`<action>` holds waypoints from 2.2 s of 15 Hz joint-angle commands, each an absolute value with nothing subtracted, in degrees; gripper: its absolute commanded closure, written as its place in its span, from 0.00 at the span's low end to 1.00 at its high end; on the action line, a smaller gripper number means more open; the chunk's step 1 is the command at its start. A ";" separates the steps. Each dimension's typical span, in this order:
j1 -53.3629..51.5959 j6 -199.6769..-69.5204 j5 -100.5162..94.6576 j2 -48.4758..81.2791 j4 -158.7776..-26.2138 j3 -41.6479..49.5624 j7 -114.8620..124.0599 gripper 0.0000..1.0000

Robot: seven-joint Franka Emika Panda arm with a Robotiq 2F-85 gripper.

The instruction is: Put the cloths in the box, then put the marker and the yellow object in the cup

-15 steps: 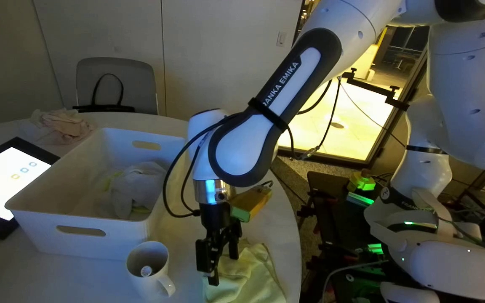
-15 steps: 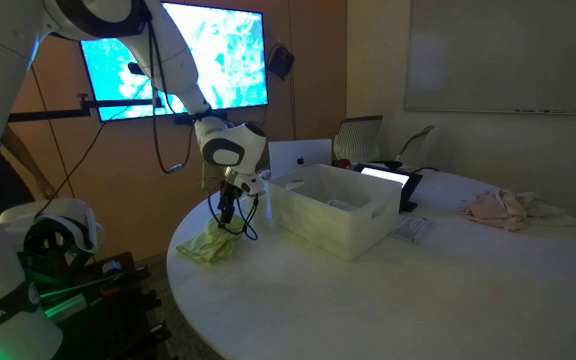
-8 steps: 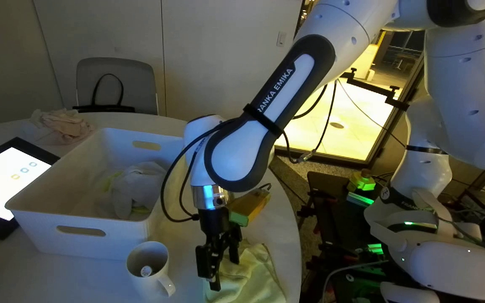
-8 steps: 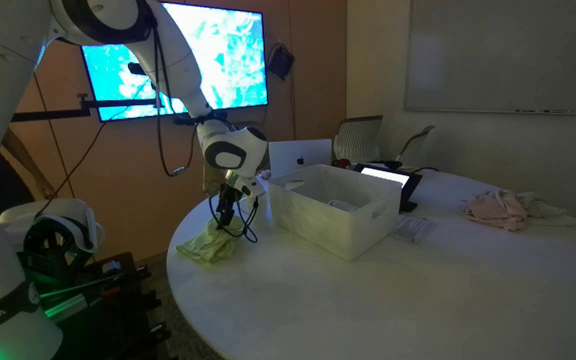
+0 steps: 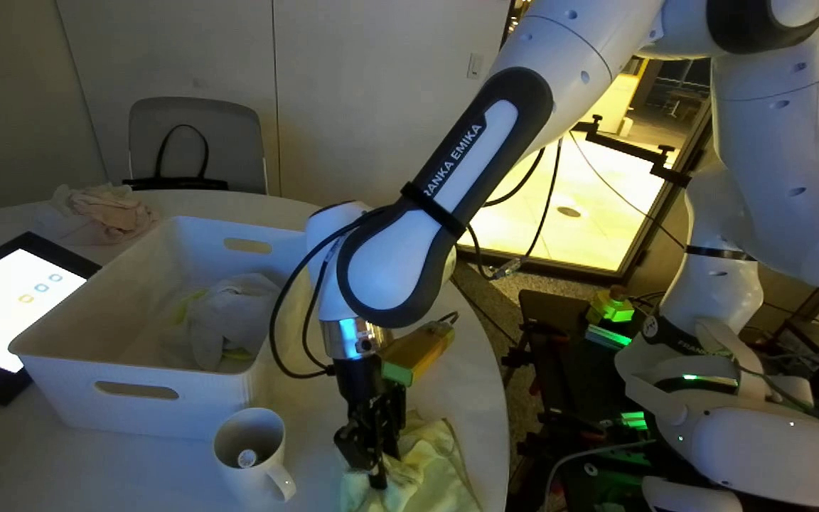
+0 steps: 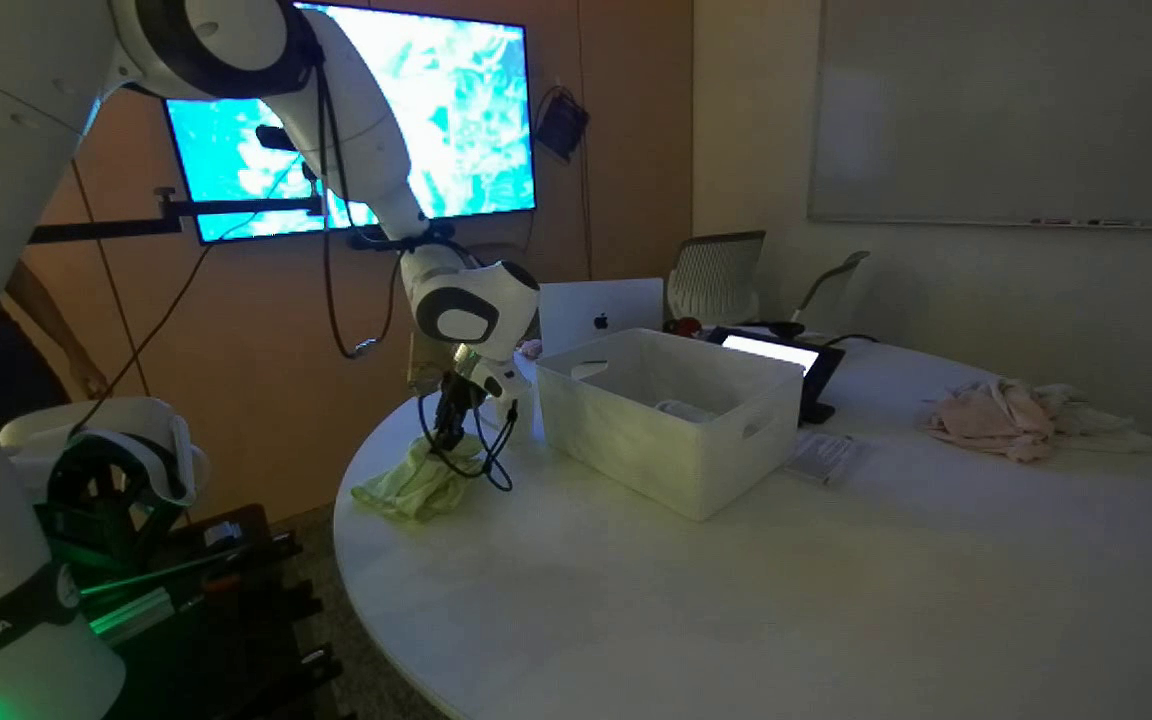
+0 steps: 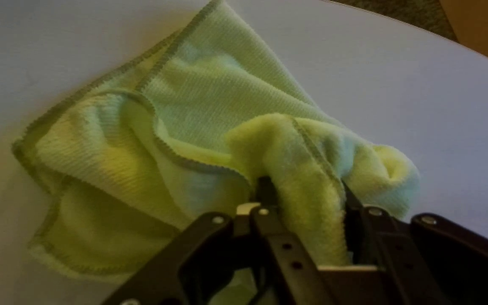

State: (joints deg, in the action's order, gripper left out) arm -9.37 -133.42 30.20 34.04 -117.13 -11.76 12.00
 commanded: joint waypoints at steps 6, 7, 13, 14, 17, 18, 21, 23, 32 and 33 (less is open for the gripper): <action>-8.98 -133.47 29.93 30.07 -119.47 -10.43 15.31 0.88; -9.05 -133.86 29.70 28.22 -121.07 -9.81 16.38 0.89; -8.98 -135.71 28.23 11.73 -133.25 -4.18 27.67 0.89; -9.05 -135.35 26.63 8.89 -134.67 -3.20 29.70 0.89; -8.49 -130.88 17.07 0.57 -135.88 -0.73 38.42 0.89; -7.94 -128.38 13.36 -1.61 -135.10 -0.50 41.54 0.89; -5.45 -118.38 5.76 -6.51 -130.31 -1.29 47.29 0.89; -4.21 -112.12 2.91 -8.34 -126.20 -2.00 48.91 0.89; -2.67 -93.27 -3.16 -4.31 -104.72 -3.78 48.63 0.89; -2.77 -92.78 -3.75 -3.29 -102.61 -3.81 48.27 0.89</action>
State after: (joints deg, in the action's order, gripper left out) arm -3.48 -96.69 -1.54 -7.28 -111.00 -2.69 47.81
